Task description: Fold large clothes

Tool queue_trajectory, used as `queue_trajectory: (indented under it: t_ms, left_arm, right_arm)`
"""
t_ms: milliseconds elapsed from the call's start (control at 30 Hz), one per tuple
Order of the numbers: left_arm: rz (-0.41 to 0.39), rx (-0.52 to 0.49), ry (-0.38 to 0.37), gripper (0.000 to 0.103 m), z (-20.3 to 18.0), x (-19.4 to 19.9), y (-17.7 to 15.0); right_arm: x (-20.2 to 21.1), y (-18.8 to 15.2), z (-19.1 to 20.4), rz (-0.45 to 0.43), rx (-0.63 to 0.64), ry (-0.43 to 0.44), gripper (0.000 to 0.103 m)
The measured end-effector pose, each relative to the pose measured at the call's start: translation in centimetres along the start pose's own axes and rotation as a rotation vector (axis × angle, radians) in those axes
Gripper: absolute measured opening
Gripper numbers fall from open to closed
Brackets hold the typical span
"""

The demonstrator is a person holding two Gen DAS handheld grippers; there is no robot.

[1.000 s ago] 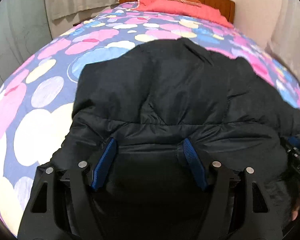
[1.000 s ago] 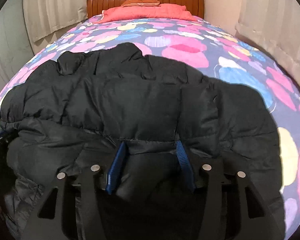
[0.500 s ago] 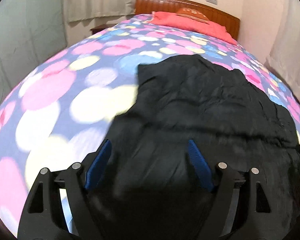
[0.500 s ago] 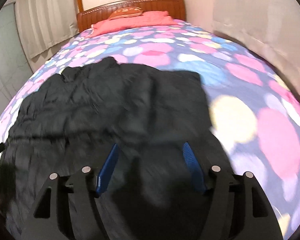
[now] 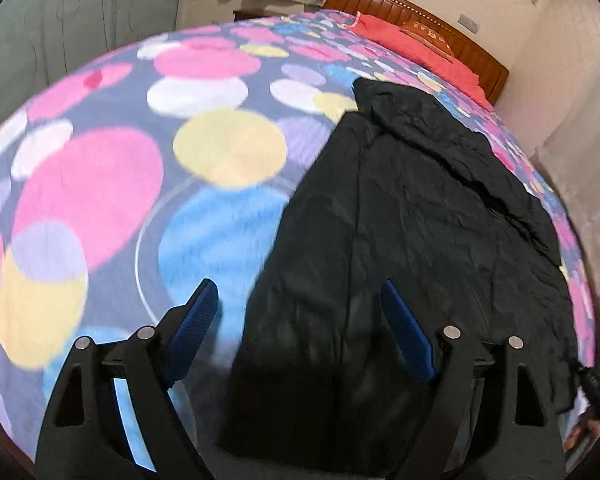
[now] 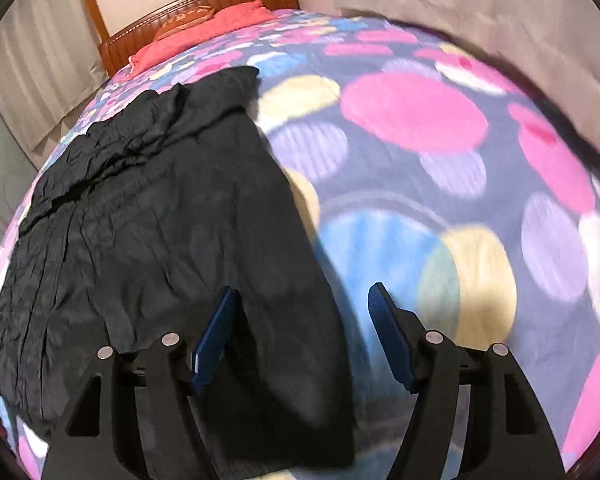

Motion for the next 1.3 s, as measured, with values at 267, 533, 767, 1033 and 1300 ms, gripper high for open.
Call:
queue_trajectory:
  t_ms: [267, 533, 767, 1033, 1300]
  left_arm:
    - [0.060, 0.010, -0.021, 0.084, -1.0, -1.1, -3.0]
    - [0.028, 0.016, 0.014, 0.071, -1.2, -0.8, -3.4]
    - [0.021, 0.021, 0.007, 0.063, -1.0, -0.5, -3.4]
    - [0.061, 0.049, -0.041, 0.077, -0.9, -0.3, -4.0]
    - [0.043, 0.063, -0.109, 0.030, -1.3, 0.4, -4.5]
  right_arm:
    - [-0.2, -2.1, -0.6, 0.011, -0.068, 0.062, 0.072]
    - [0.0, -3.2, 1.5, 0.004, -0.028, 0.089, 0.045]
    - [0.0, -3.2, 1.8, 0.008, -0.028, 0.105, 0.036]
    - [0.1, -3.6, 1.4, 0.008, -0.054, 0.107, 0.056]
    - [0.6, -4.1, 2.3, 0.009, -0.023, 0.122, 0.030]
Point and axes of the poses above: each gripper's, at about its wrist camera, not at the fingertips, and x roughly against the way its jaws point, z to its left, y to its top, the point moved 7 cm from there along -x, roughly the way its jaws point, and after that the axes turned 3 degrees about z, right-handed, at the moved point
